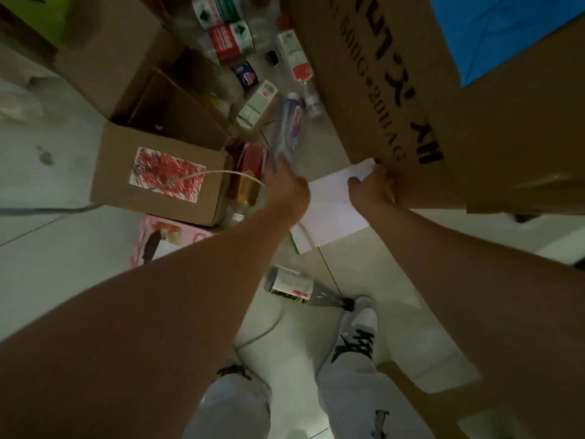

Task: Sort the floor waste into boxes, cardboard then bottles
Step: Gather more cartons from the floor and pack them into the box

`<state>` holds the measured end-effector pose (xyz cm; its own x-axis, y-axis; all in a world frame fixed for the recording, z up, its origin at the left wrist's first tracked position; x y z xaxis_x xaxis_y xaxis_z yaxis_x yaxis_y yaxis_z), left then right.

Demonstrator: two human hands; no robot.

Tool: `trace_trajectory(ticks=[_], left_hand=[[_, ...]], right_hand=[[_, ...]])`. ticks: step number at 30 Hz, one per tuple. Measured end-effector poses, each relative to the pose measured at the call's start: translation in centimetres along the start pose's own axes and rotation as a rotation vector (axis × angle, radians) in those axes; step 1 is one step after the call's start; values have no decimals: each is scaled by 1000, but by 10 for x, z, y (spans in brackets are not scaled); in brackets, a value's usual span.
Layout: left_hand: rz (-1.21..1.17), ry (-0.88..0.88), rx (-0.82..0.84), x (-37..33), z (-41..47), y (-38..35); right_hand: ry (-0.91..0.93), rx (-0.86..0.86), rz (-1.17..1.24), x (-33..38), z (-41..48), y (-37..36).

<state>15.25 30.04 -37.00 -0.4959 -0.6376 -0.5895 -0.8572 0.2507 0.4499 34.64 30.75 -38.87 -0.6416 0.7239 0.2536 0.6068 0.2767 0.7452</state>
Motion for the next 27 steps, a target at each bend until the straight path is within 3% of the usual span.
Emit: trace_trajectory(ticks=[2,5,10,14,18,21,27], left_hand=[[-68,149,-64,34,1,6],[-239,218,-80,63,-6,6],[-518,584,186,73,-38,-15],[-622,565,164,64,-59,3],[-774,524,87,51,-100,42],[-792,533,13,36,-145,87],[-864,381,-133,-25,-241,211]], right_hand=[[-61,-28,11,-8,9,-3],[-97,-6,31,-21,17,-9],[-105,80,222,-37,7,-20],[-120,46,291,-39,-22,-7],[-24,-42,443,-15,-78,36],[25,-110,575,20,-143,84],[110,-132,703,97,-289,187]])
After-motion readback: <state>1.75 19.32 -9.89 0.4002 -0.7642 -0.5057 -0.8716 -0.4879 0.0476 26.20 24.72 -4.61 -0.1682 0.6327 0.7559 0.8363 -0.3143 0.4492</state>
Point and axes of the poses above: each hand's wrist, its own z-axis towards the middle knuckle, its own y-axis out of the back of the hand, x = y × z, the point moved 8 cm from there along z, towards the middle knuckle, and after that the axes turned 2 degrees about -x, right-handed, at the moved point
